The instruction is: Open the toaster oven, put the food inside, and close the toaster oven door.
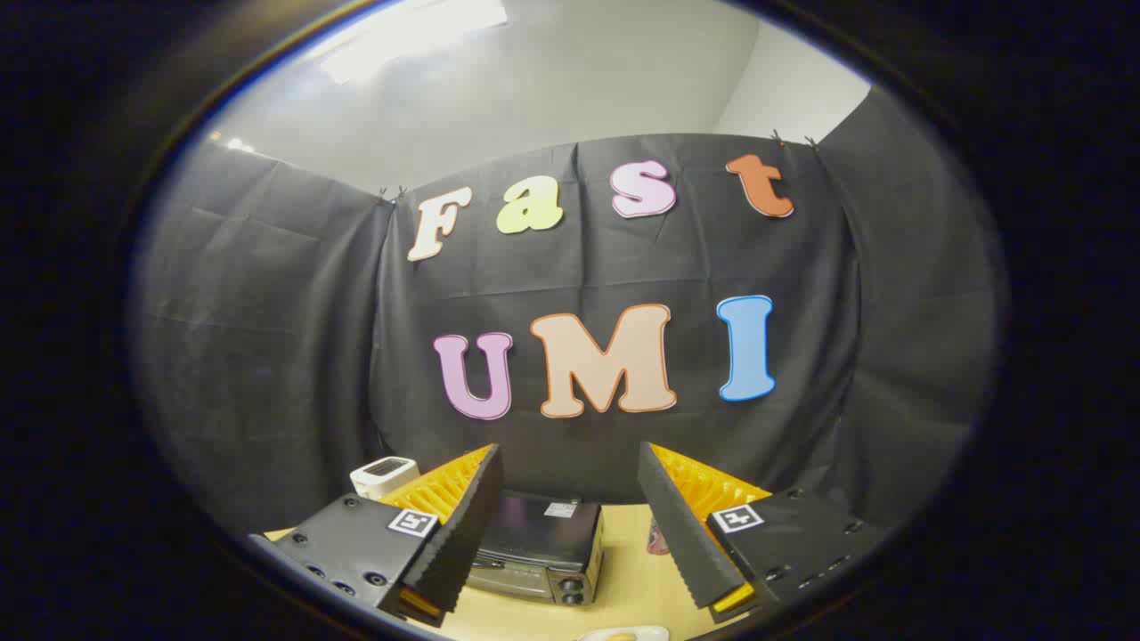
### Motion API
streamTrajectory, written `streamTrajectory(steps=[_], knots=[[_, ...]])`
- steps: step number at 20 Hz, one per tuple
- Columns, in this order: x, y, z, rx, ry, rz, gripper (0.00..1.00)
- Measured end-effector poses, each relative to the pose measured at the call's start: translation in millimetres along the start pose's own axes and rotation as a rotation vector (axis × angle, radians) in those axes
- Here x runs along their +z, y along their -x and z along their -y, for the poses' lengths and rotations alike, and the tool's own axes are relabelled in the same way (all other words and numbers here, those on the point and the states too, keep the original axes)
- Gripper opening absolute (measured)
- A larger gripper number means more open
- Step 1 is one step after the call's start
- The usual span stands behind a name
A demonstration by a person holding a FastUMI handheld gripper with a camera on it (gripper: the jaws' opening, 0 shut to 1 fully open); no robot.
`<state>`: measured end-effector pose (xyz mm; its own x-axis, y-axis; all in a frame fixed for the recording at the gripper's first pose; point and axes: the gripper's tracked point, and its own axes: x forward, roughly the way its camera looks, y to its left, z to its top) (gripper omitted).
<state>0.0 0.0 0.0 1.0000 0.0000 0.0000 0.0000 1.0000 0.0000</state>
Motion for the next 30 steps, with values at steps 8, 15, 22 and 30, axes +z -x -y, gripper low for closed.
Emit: streamTrajectory(steps=[8,15,22,30], knots=[[-3,6,13,-0.079,0.056,0.001,0.96],[-24,17,16,-0.092,0.045,0.013,0.96],[-102,15,3,-0.035,0.023,-0.016,0.96],[-189,-36,-64,0.014,-0.017,0.022,0.96]])
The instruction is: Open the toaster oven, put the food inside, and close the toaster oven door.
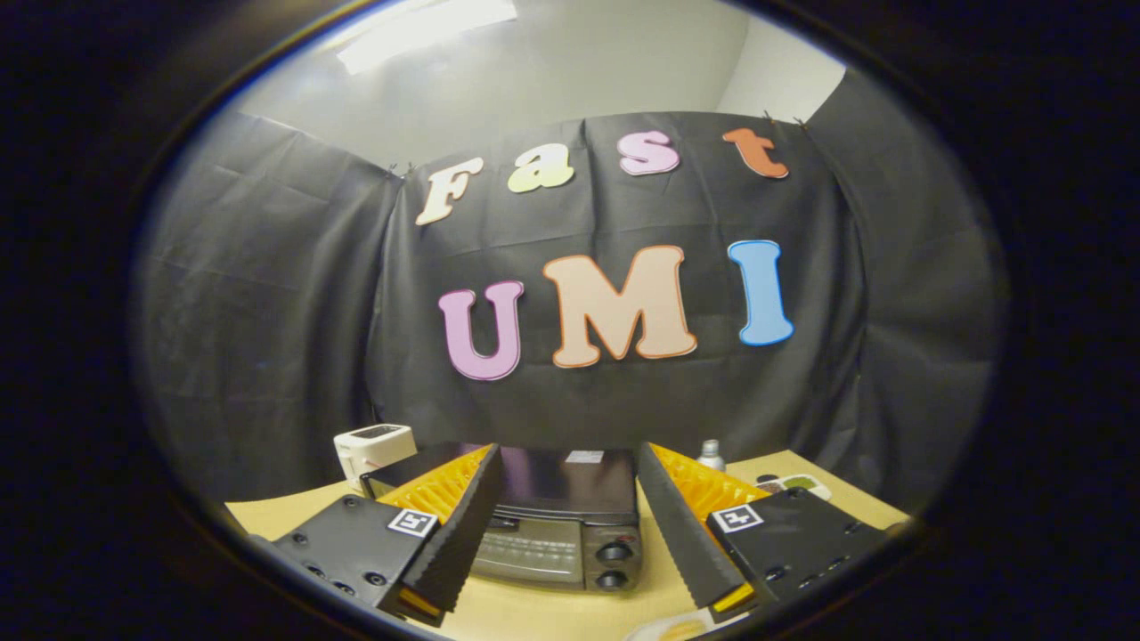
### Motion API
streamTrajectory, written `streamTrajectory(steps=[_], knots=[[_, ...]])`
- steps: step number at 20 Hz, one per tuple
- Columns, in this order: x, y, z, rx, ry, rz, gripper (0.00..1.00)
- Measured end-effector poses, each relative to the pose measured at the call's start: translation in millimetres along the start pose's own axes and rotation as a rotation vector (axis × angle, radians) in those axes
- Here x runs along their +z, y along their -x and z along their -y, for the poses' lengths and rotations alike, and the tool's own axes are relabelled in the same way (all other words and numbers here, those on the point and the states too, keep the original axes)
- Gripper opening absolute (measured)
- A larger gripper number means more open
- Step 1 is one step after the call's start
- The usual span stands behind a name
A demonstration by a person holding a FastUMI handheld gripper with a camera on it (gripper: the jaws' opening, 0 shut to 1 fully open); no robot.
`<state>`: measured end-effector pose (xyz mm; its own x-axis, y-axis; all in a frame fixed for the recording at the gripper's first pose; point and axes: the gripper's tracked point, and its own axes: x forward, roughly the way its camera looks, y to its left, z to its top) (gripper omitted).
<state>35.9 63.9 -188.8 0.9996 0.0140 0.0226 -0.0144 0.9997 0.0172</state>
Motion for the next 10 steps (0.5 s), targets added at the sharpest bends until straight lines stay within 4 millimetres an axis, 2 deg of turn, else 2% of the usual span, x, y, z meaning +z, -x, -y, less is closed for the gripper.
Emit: streamTrajectory(steps=[4,6,10], knots=[[-35,-26,-42,0.033,-0.043,-0.018,0.96],[-48,-39,-55,0.031,-0.051,-0.020,0.96],[-72,-56,-65,0.012,-0.029,-0.035,0.96]])
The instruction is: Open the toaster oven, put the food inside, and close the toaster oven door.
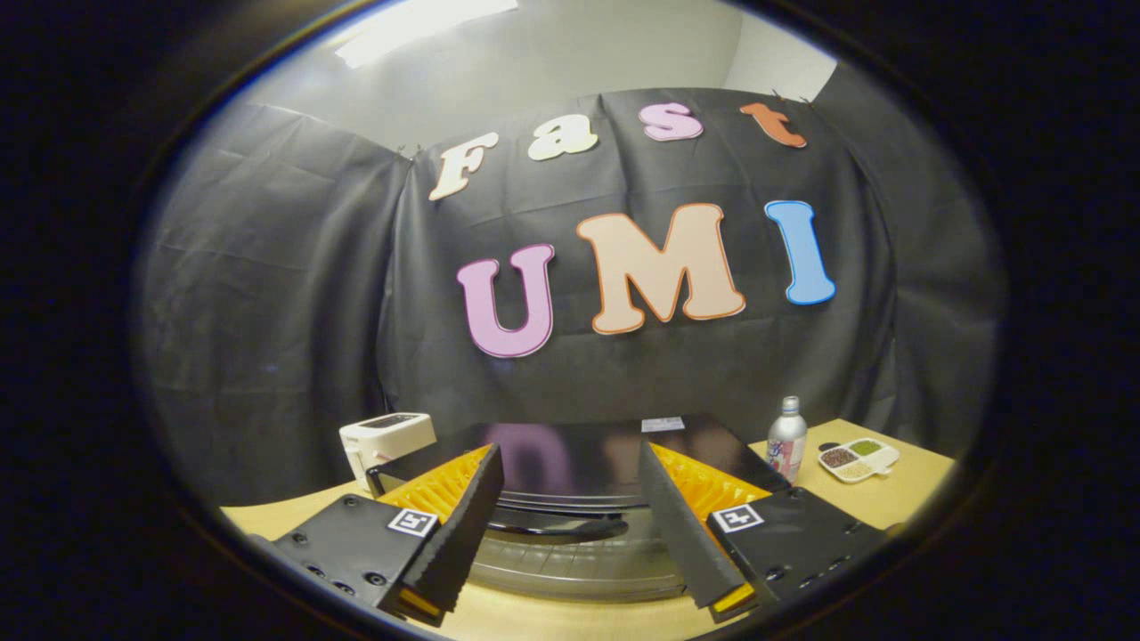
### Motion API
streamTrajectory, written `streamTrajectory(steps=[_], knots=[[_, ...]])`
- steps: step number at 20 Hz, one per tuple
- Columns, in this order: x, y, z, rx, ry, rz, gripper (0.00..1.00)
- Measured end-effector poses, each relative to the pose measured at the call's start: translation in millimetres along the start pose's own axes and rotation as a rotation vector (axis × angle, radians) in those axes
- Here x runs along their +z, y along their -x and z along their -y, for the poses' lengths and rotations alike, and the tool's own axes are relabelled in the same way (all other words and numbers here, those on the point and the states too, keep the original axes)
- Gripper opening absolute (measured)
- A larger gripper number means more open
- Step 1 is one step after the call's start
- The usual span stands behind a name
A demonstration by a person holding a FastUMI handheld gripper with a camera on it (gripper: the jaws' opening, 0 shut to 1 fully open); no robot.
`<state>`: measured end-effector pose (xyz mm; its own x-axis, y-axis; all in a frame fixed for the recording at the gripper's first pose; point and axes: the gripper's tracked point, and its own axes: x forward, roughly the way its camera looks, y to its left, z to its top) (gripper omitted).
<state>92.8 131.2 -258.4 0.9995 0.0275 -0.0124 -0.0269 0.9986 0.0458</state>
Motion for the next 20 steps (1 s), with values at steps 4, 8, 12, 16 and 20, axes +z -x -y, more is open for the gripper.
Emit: streamTrajectory(steps=[4,8,12,16,20], knots=[[-22,-9,3,-0.036,0.030,-0.022,0.96],[-23,-9,1,-0.034,-0.025,0.011,0.95],[-25,1,-4,-0.024,-0.055,0.044,0.93],[-27,16,-8,-0.020,-0.053,0.040,0.91],[-28,33,-11,-0.020,-0.031,0.016,0.91]])
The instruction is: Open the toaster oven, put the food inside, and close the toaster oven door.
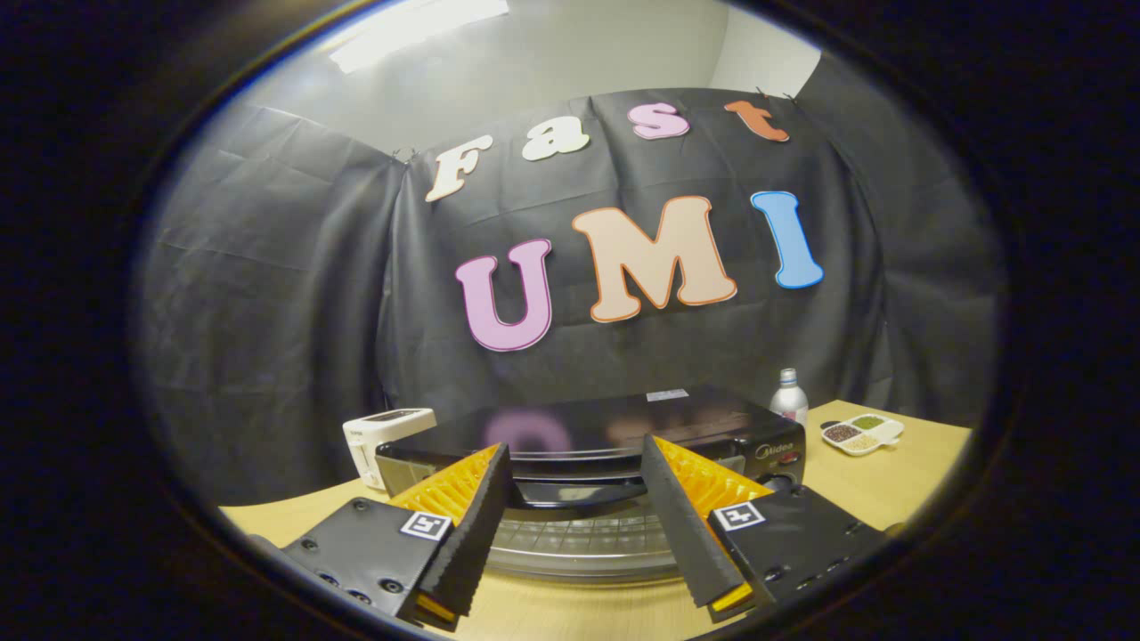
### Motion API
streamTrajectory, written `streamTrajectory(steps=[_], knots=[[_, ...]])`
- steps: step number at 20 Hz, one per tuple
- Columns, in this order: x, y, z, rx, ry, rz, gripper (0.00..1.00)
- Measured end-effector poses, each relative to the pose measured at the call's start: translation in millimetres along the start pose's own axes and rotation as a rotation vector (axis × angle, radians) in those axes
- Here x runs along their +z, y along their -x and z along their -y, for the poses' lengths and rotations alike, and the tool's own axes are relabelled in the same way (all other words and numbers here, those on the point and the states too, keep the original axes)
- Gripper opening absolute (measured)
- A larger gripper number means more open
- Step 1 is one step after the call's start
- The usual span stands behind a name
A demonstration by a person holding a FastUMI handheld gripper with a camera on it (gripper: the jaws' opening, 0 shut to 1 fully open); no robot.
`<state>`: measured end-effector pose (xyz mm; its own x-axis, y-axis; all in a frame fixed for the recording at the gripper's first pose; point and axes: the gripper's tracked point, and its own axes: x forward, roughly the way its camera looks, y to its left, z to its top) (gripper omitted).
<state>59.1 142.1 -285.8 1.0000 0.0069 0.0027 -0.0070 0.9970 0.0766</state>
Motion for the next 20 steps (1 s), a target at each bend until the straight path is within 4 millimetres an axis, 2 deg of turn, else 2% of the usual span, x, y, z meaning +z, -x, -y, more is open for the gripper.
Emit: streamTrajectory(steps=[6,12,20], knots=[[-9,41,-4,-0.006,0.027,-0.006,0.91],[-35,85,-5,-0.049,0.101,-0.065,0.91],[-60,112,-4,-0.066,0.122,-0.133,0.91]])
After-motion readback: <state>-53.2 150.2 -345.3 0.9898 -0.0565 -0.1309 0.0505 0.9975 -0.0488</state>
